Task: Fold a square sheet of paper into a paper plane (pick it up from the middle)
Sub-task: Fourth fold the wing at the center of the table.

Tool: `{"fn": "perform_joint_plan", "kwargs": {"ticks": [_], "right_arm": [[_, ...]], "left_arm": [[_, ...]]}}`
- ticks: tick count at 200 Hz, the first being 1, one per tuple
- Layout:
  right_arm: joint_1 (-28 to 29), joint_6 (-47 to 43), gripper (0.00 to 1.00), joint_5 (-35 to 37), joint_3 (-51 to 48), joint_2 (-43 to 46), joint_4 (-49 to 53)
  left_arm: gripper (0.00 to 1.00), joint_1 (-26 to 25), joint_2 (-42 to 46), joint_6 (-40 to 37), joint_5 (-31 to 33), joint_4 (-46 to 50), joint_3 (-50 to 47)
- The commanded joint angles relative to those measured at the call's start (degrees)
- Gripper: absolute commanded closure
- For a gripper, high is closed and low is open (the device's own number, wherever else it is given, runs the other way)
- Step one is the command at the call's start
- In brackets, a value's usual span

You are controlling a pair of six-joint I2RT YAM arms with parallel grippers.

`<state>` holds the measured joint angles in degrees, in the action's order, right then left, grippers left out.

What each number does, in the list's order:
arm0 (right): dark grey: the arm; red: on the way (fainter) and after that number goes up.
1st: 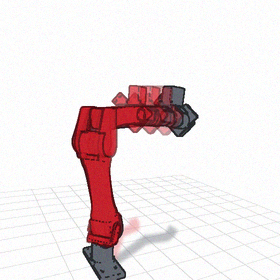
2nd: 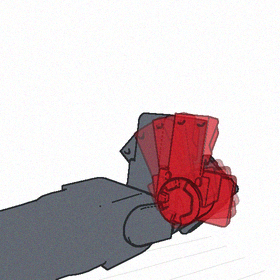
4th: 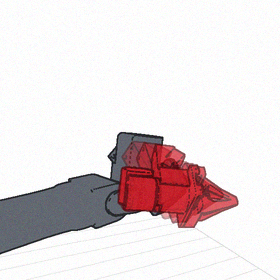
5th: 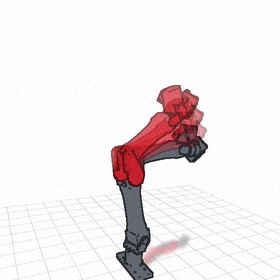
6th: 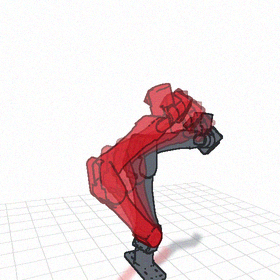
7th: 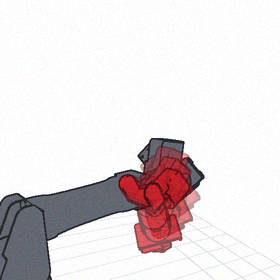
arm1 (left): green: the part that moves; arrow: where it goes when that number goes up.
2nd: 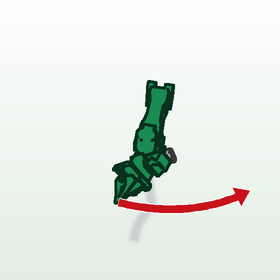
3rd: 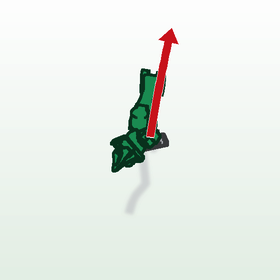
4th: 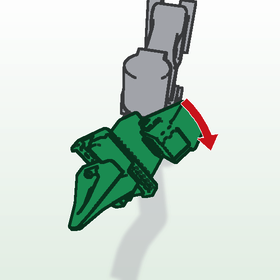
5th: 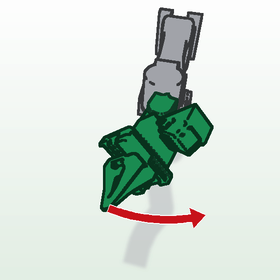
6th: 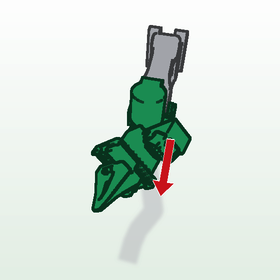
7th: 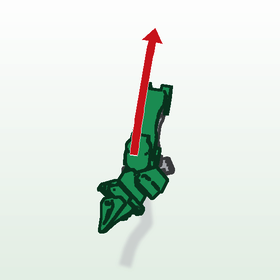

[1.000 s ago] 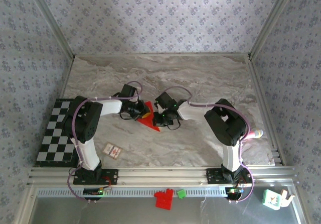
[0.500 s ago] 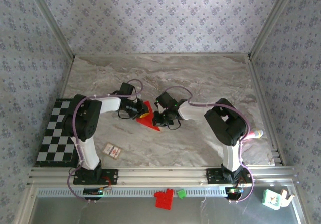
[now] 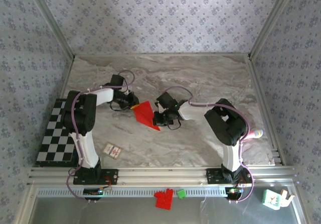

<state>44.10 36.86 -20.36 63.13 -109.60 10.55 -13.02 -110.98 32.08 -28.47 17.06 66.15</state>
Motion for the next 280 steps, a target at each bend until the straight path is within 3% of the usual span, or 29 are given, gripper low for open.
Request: {"fn": "perform_joint_plan", "kwargs": {"ticks": [1,48,101,130,153,203,280], "right_arm": [[-0.39,-0.38,0.96,3.56,-4.29,-3.16,12.70],[-0.49,-0.30,0.96,2.70,-3.72,-2.77,12.07],[-0.80,0.31,0.96,1.21,-3.18,-3.09,11.31],[-1.12,0.49,0.96,0.45,-3.19,-3.07,10.98],[-1.38,0.49,0.96,-0.24,-3.44,-2.82,9.80],[-1.90,0.69,0.95,-2.70,-4.76,-0.28,5.07],[-0.69,0.18,0.89,-4.95,1.39,4.48,-0.28]], "left_arm": [[0.85,2.16,-1.12,-3.42,8.07,2.73,3.24],[0.84,2.52,7.25,-1.46,7.13,4.39,4.12],[0.85,-2.76,17.26,9.56,0.14,-5.82,-8.31],[0.86,-7.58,15.88,12.70,-0.09,-9.24,-10.52],[0.89,-9.86,12.97,13.73,4.84,-7.77,-9.98],[0.94,-10.36,7.33,16.96,5.85,-11.96,-11.06],[0.96,-10.45,4.87,16.73,10.07,-6.83,-11.69]]}}
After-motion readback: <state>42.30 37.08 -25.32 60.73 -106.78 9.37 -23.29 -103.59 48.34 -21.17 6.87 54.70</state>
